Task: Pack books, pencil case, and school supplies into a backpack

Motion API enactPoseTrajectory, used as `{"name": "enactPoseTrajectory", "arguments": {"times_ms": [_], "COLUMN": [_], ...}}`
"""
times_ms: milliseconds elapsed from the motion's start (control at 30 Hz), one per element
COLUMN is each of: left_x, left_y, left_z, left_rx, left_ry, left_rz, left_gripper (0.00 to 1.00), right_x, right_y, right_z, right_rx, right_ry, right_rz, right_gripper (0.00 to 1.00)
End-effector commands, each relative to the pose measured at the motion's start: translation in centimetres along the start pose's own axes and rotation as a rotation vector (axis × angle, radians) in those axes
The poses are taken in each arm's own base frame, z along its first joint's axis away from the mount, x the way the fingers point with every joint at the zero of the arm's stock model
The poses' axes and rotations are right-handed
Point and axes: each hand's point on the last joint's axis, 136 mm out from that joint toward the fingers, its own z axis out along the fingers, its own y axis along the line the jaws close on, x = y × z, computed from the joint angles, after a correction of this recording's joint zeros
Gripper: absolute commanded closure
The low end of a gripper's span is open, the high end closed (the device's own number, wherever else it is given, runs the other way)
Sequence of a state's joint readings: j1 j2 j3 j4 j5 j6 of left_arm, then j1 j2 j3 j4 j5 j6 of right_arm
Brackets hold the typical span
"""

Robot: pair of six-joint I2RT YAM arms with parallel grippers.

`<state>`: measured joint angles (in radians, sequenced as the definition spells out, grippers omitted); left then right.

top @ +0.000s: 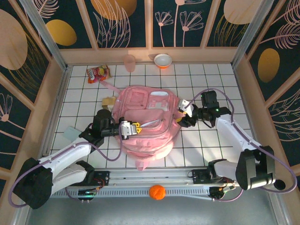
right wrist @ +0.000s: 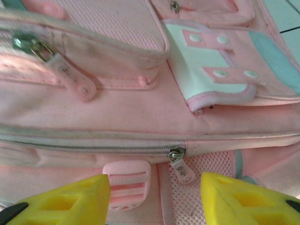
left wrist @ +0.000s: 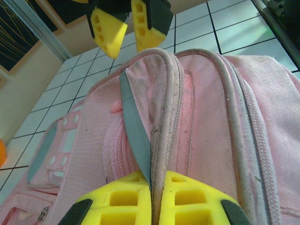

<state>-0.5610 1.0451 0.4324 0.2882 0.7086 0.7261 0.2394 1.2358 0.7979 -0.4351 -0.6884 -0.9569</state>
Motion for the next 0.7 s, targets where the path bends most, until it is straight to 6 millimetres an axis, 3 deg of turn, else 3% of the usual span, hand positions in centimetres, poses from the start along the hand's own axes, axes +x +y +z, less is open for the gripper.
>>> {"name": "enactPoseTrajectory", "arguments": {"times_ms": [0, 333, 667], "left_x": [-3.6, -3.1, -2.8], "left_y": [1.7, 1.6, 1.6], "left_z": [-0.7, -0.4, -0.2], "left_rx": [-0.061, -0.04, -0.038], "left_ry": [-0.121, -0.104, -0.088], "left_rz": [0.168, 0.178, 0.176], "left_gripper": [1.0, 1.0, 1.0], "right_x": [1.0, 2.5, 2.2], "right_y": [-1.0, -3.1, -1.8], "right_z": [1.3, 3.8, 5.3], "right_rx": [-0.002, -0.087, -0.227], "right_ry": [0.032, 0.087, 0.083], "right_rz": [-0.053, -0.037, -0.022], "right_gripper": [0.46, 0.5, 0.53]}}
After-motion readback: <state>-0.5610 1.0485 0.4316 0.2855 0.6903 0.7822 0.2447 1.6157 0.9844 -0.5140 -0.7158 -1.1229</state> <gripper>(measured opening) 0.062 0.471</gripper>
